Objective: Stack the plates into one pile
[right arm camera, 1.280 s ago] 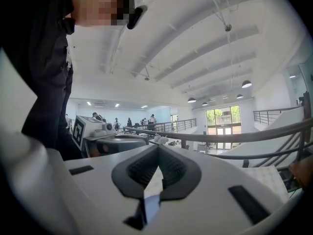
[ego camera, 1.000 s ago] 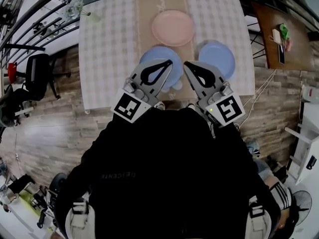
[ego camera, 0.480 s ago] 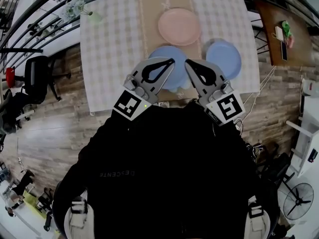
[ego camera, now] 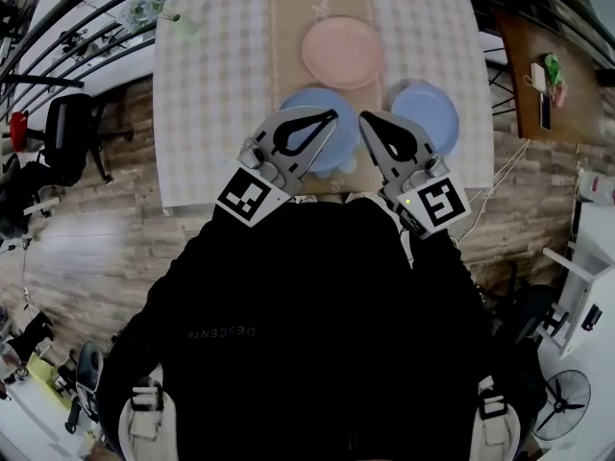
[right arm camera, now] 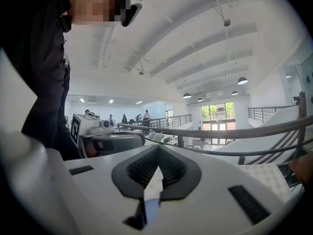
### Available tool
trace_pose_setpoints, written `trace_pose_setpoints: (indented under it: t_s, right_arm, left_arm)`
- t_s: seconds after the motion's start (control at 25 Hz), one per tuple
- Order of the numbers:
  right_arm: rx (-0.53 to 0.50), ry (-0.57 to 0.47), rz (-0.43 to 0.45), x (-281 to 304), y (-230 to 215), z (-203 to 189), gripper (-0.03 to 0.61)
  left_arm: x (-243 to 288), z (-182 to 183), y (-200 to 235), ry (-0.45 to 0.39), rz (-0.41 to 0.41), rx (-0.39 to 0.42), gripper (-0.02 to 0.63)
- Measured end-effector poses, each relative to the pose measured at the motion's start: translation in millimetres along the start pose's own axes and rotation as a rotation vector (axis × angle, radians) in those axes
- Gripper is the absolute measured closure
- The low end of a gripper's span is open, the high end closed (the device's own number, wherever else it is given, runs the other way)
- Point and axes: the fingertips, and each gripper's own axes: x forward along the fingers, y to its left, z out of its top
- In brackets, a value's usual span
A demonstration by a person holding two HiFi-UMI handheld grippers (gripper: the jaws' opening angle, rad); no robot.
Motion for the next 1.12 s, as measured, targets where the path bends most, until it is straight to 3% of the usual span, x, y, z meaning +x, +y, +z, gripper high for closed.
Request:
trace_pose_setpoints:
  t_s: [0.48,1.12]
  right_arm:
    - [0.012,0.022,-0.049,-51,-66,-19,0.571]
    - [0.067,0.133,-0.227,-118,-154,-85,0.569]
  left_arm:
    - [68,-11,-32,0.032,-0.013,-0.018,0.594]
    - [152,-31,-79,0.033,-0.123,0.011,0.592]
